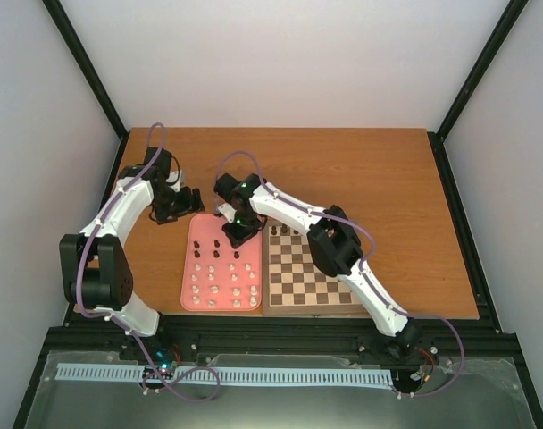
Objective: Set up the chess pieces on the board
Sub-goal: Pick up the chess piece from the storage box.
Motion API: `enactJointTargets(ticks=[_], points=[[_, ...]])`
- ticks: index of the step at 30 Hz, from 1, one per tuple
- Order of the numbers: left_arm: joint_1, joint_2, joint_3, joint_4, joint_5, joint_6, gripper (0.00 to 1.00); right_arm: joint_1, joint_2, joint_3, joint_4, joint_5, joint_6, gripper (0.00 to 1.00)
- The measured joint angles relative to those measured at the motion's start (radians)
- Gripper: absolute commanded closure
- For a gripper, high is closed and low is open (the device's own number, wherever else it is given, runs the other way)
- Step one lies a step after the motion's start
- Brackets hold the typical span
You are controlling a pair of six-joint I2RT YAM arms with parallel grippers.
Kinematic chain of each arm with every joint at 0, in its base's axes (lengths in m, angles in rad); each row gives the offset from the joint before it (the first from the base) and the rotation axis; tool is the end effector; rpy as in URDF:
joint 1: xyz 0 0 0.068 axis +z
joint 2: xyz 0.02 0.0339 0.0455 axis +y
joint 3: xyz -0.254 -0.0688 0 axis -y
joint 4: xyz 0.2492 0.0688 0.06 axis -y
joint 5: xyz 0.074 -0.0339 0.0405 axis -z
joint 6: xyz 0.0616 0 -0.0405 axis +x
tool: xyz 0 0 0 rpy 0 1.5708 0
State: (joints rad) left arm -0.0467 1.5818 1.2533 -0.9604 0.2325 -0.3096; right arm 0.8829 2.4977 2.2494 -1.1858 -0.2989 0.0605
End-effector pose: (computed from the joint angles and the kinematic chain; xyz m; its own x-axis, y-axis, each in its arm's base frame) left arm 0.3143 -0.0289 0.2152 -0.9472 -0.2525 -0.1975 -0.1881 0.9366 -0.2955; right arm 0.3019 0.3959 0.1313 -0.6740 -0.7292 -0.1184 -0.7244 0.6210 0.2994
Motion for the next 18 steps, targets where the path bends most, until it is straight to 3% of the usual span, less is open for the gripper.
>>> enactJointTargets(ticks=[2,8,18], points=[[0.000,0.000,0.000,0.000,0.000,0.000,0.00,0.000,0.000,0.002,0.000,0.006,0.002,0.77],[0.000,0.000,-0.002,0.002,0.001,0.000,0.00,0.000,0.000,0.002,0.000,0.022,0.007,0.97],[0.000,-0.001,-0.010,0.003,0.001,0.000,0.00,0.001,-0.015,-0.002,0.008,0.061,0.007,0.97]])
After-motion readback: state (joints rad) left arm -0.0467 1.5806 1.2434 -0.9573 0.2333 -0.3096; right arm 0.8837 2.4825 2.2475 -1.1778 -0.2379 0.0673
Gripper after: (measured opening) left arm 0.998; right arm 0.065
